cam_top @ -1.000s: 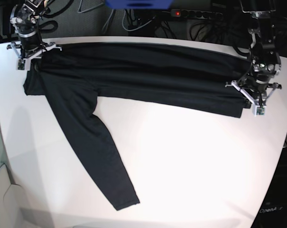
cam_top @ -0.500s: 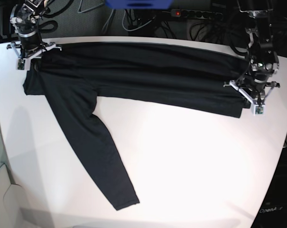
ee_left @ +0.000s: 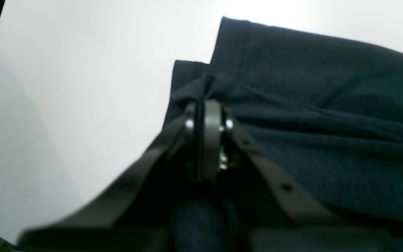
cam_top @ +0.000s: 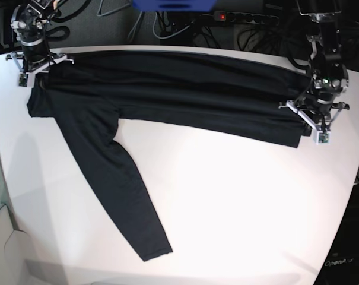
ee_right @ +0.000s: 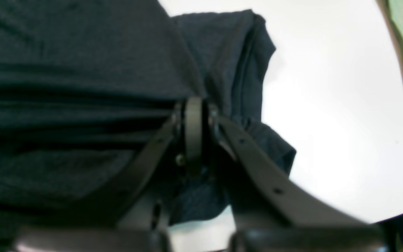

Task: Fold the T-shirt properly
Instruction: 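Pull the folded shirt edge with the right gripper away from the left gripper, then move the right gripper down the trailing sleeve and grasp it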

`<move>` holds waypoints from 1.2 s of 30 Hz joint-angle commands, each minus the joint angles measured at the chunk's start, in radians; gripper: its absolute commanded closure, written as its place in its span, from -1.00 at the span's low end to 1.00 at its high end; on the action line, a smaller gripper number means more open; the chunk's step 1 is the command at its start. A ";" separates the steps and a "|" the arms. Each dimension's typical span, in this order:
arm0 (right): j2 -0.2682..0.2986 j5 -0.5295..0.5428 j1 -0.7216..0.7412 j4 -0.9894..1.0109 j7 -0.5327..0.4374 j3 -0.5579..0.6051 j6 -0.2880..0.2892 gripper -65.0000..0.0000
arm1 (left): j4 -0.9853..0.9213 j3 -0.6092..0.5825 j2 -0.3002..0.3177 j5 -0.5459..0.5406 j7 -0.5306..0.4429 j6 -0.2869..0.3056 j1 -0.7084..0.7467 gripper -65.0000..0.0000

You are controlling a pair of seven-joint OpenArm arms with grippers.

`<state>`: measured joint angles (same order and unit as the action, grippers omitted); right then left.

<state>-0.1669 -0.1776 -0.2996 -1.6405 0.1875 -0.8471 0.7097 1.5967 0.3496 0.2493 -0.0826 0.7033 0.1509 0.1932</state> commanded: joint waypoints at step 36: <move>0.010 0.008 0.176 -0.005 -0.018 0.009 -0.012 0.31 | 0.021 0.012 -0.014 0.001 -0.058 -0.010 0.019 -0.45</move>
<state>-0.1646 -0.1864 -0.1337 -1.6283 0.2008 -0.8364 0.6983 1.6051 0.3569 0.2283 -0.0822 0.6563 0.1459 0.2180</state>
